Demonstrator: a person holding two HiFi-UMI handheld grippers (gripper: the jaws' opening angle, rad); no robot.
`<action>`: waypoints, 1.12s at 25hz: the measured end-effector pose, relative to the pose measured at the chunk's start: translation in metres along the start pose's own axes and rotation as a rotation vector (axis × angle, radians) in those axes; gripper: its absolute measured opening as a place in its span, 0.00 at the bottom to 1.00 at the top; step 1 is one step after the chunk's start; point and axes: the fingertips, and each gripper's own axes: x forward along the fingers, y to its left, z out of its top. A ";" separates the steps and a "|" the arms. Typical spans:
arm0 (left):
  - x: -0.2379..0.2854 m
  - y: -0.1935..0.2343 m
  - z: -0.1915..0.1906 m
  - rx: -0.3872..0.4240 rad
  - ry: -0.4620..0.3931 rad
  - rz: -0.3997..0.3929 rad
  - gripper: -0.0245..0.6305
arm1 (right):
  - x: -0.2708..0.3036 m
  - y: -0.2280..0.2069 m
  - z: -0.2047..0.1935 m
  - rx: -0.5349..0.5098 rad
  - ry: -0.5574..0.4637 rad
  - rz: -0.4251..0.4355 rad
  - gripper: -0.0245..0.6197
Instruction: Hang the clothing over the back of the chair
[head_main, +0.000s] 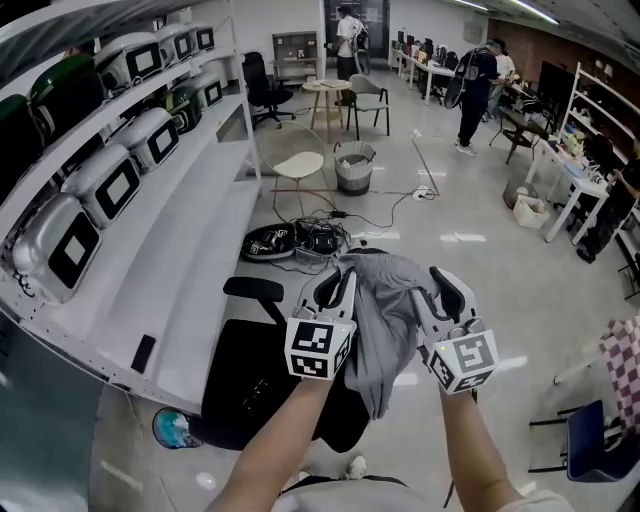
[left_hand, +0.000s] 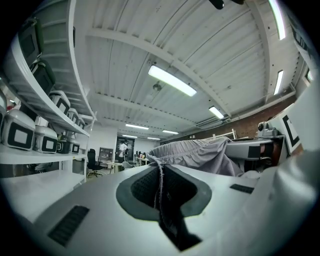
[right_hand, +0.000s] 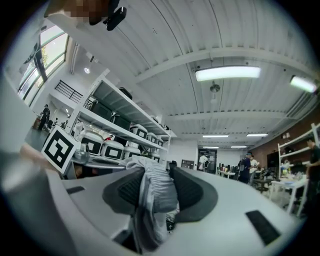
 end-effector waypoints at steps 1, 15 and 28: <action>0.002 0.001 -0.003 -0.002 0.008 0.003 0.08 | -0.001 -0.002 -0.004 0.001 0.010 -0.002 0.29; 0.004 0.021 -0.037 -0.059 0.085 0.045 0.08 | -0.005 0.022 -0.017 -0.024 0.055 0.035 0.32; -0.029 0.039 -0.031 -0.045 0.081 0.082 0.24 | 0.002 0.041 -0.019 -0.040 0.060 0.048 0.31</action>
